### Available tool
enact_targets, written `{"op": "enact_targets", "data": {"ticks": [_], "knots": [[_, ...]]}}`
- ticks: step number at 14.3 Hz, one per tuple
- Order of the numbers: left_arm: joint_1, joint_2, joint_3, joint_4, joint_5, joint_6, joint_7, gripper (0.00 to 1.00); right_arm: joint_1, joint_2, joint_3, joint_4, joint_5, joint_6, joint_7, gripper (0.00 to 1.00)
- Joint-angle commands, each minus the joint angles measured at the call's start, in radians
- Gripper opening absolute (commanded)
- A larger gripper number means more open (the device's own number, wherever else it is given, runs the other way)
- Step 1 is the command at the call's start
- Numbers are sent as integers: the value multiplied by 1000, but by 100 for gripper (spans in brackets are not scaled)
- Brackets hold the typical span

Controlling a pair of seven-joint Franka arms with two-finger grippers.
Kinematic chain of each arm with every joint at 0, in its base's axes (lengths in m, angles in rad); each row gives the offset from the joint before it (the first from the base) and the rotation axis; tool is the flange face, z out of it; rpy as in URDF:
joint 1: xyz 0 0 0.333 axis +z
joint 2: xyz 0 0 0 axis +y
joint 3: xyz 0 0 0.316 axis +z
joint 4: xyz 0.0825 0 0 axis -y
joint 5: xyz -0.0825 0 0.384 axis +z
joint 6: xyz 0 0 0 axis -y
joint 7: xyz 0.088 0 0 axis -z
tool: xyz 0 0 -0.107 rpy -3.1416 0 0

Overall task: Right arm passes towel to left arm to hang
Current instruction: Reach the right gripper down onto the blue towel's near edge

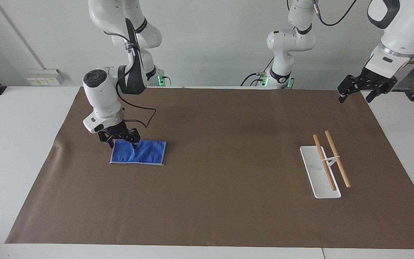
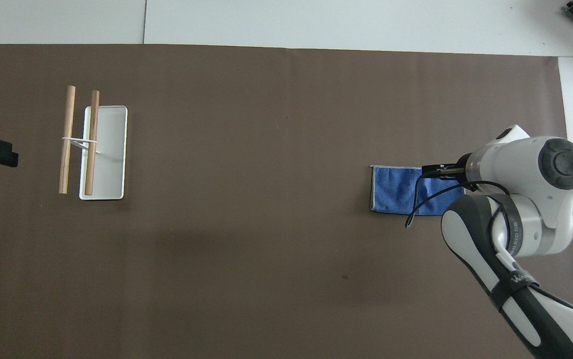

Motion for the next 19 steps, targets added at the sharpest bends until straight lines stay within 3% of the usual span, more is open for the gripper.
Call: {"op": "enact_targets", "data": {"ticks": [1,6,13,14,15,16,17,18,19], "knots": [[4,-30,1,-34,-13,-1,-9,100,24,-10,11,-83,33,89,8,100],[4,-30,1,-34,-13,-1,-10,100,10,58,10,-85,36,158,-118,100],[4,-30,1,-34,-13,-3,-10,100,5,76,10,-106,88,189,-132,100],[4,-30,1,-34,-13,-3,-9,100,9,76,10,-118,88,197,-135,94],[4,-30,1,-34,-13,-1,-9,100,9,75,10,-125,88,198,-140,77],[4,-30,1,-34,-13,-3,-10,100,9,76,10,-126,88,198,-153,56],[4,-30,1,-34,-13,-1,-9,100,9,76,11,-125,88,197,-153,24],[4,-30,1,-34,-13,-3,-9,100,9,76,10,-125,91,195,-141,0],[4,-30,1,-34,-13,-1,-9,100,10,76,11,-120,91,195,-134,0]]}}
